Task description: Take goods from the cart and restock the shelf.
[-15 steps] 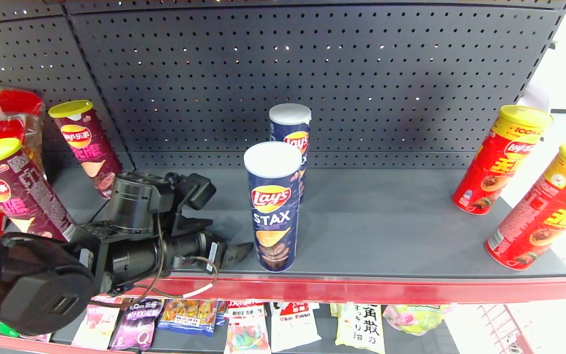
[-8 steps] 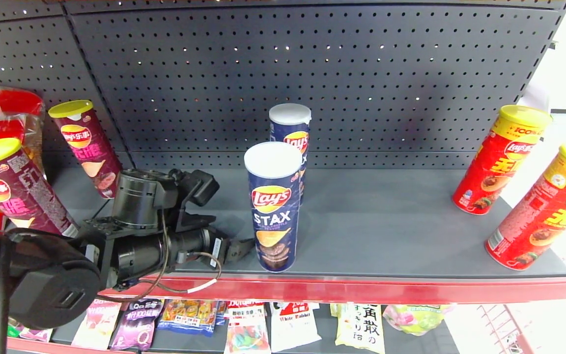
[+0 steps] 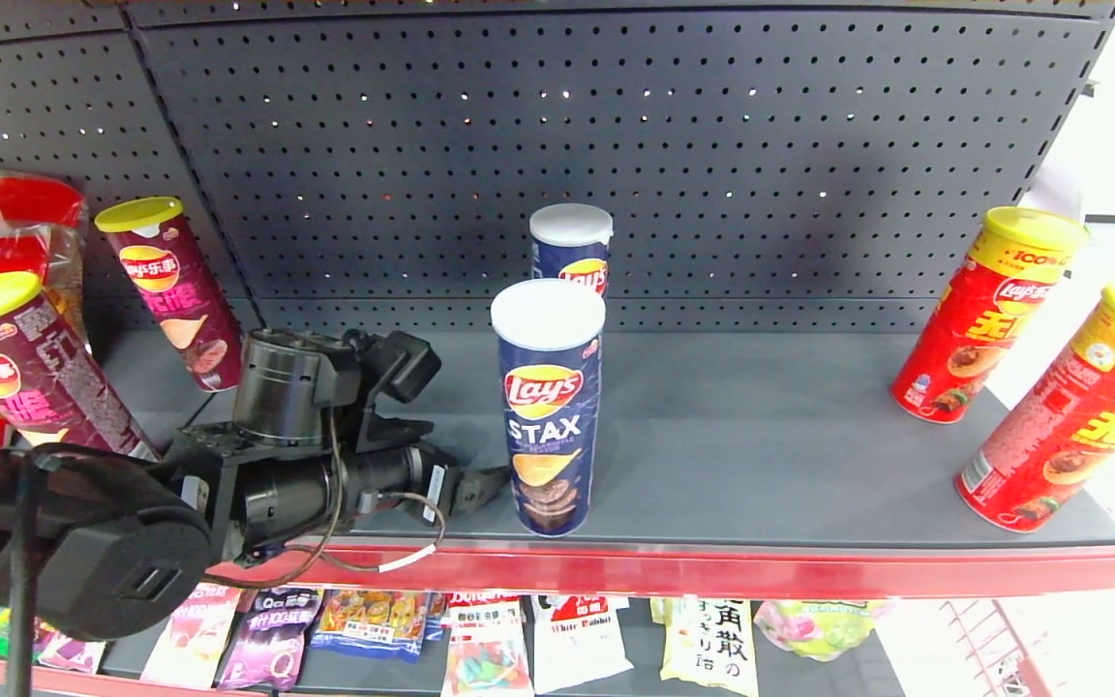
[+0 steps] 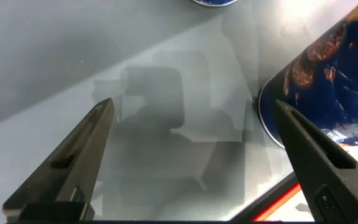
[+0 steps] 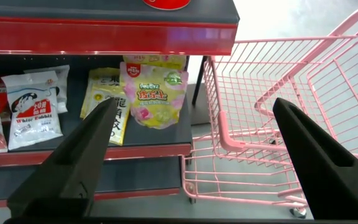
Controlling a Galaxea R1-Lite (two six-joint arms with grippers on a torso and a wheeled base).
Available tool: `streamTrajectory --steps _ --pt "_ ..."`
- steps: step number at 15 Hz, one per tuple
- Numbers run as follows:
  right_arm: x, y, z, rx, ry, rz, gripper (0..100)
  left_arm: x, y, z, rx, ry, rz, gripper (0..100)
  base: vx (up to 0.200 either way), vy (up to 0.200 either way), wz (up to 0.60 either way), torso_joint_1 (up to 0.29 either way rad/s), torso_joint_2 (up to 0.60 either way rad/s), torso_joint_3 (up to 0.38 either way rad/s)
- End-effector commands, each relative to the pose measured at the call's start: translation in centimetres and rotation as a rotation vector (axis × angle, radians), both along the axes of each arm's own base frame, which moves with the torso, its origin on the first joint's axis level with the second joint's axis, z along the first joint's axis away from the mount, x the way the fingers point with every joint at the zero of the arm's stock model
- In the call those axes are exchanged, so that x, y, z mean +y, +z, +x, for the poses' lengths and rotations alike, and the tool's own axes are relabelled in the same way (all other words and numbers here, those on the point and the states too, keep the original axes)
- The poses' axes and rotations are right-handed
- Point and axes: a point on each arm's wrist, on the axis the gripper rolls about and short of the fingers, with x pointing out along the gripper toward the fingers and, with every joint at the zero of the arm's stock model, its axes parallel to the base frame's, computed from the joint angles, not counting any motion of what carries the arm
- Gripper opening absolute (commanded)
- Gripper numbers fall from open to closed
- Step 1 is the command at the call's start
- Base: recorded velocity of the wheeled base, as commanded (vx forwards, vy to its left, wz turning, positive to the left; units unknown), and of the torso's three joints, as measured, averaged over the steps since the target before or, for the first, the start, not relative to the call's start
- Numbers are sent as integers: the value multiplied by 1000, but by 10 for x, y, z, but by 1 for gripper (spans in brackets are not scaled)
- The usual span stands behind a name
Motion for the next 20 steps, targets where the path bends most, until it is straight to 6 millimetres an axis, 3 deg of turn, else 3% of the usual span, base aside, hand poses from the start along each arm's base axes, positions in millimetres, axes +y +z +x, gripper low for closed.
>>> streamTrajectory --steps 1,3,4,6,8,9,11,13,14,15,18,20 --pt "0 0 0 4 0 0 100 8 4 -8 -8 12 -4 100 0 0 0 0 0 0" --pt "0 0 0 4 5 1 100 24 8 -25 -6 32 -1 100 0 0 0 0 0 0" --pt "1 0 0 6 50 1 100 56 23 -59 -24 94 -10 100 0 0 0 0 0 0" --pt "4 2 0 1 178 27 100 90 49 -95 -61 182 -29 100 0 0 0 0 0 0" --pt "6 0 0 9 260 -24 100 121 68 -166 -88 241 -49 100 0 0 0 0 0 0" --pt "6 0 1 6 263 -23 100 130 66 -204 -101 235 -52 100 0 0 0 0 0 0" --pt "5 0 1 6 239 36 100 147 42 -276 -116 230 -23 100 0 0 0 0 0 0" --pt "4 -1 1 6 189 48 100 159 9 -318 -157 350 17 100 0 0 0 0 0 0" --pt "4 -1 1 4 175 50 100 163 -6 -326 -153 420 33 100 0 0 0 0 0 0" --pt "4 -1 1 4 172 54 100 163 -6 -323 -137 510 -5 100 0 0 0 0 0 0" --pt "4 -2 2 -1 174 38 100 160 -9 -303 -257 587 -171 100 0 0 0 0 0 0" --pt "5 -9 15 -183 181 41 100 156 -43 -278 -385 674 -158 100 0 0 0 0 0 0"
